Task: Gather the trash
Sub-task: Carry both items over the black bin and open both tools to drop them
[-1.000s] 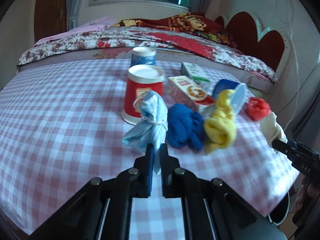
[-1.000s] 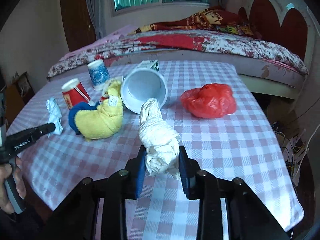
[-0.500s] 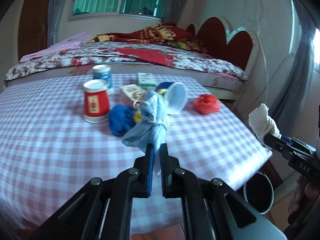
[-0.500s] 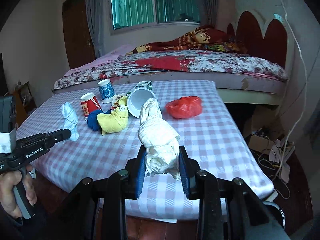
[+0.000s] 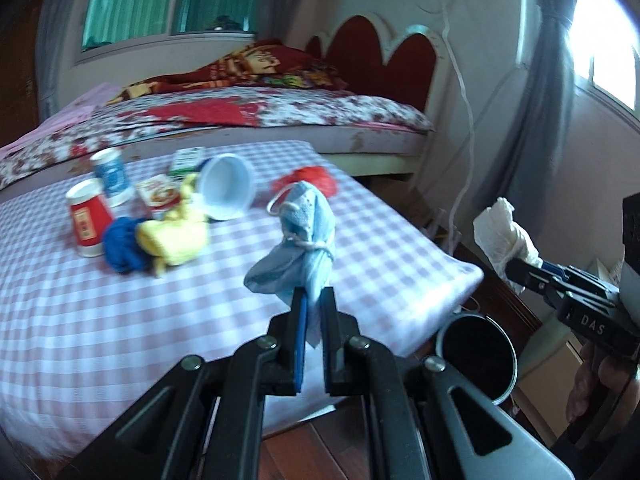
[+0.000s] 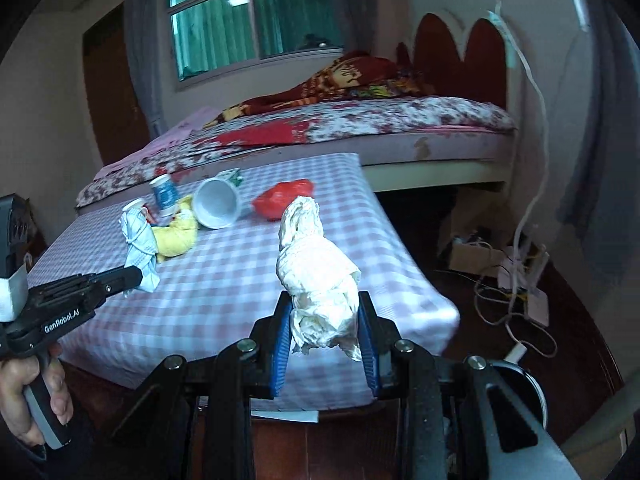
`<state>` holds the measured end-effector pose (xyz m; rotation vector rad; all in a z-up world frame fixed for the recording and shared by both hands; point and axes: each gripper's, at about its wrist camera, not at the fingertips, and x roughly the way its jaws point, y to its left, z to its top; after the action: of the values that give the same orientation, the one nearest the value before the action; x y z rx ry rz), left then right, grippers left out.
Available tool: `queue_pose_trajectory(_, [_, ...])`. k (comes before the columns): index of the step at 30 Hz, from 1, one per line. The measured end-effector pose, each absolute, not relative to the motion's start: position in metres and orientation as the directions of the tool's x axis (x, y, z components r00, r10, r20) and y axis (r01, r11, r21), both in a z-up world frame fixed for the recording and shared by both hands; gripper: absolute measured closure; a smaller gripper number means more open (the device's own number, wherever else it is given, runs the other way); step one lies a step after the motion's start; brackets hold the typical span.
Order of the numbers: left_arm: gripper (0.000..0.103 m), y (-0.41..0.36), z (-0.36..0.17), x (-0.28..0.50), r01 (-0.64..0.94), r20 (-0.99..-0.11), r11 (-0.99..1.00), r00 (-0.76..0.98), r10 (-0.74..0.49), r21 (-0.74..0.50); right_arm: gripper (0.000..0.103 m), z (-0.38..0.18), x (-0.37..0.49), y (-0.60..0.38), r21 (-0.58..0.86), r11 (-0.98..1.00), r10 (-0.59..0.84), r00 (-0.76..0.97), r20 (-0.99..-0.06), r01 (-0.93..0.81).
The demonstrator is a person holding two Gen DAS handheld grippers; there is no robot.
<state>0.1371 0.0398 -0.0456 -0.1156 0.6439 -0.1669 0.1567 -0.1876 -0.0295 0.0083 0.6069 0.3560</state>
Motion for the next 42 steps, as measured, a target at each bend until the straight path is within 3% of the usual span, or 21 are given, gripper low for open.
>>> queue_pose_trajectory(29, [0.096, -0.163, -0.072, 0.129, 0.516, -0.635, 0.839, 0.594, -0.494, -0.170, 0.071, -0.068, 0.109, -0.350, 0.104, 0.994, 0.101, 0.761, -0.641, -0.045])
queue_pose_trajectory(42, [0.096, -0.213, -0.118, 0.162, 0.582, -0.713, 0.785, 0.456, -0.532, -0.214, 0.071, -0.119, 0.126, -0.388, 0.080, 0.996, 0.076, 0.671, -0.737, -0.025])
